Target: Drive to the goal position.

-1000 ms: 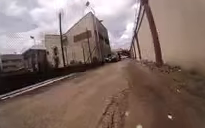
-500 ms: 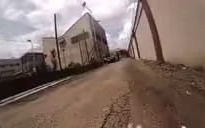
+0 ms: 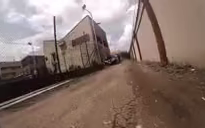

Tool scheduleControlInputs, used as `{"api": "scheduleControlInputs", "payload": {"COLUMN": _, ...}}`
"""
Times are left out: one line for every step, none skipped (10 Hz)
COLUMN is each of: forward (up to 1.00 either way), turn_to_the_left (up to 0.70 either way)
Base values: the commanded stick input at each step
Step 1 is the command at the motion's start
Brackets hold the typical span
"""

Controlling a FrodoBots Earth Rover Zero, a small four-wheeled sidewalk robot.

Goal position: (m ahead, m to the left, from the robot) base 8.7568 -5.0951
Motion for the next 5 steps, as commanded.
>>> {"api": "scheduleControlInputs", "payload": {"forward": 0.50, "turn_to_the_left": 0.02}}
{"api": "scheduleControlInputs", "payload": {"forward": 0.50, "turn_to_the_left": 0.02}}
{"api": "scheduleControlInputs", "payload": {"forward": 0.50, "turn_to_the_left": 0.02}}
{"api": "scheduleControlInputs", "payload": {"forward": 0.50, "turn_to_the_left": 0.02}}
{"api": "scheduleControlInputs", "payload": {"forward": 0.50, "turn_to_the_left": 0.02}}
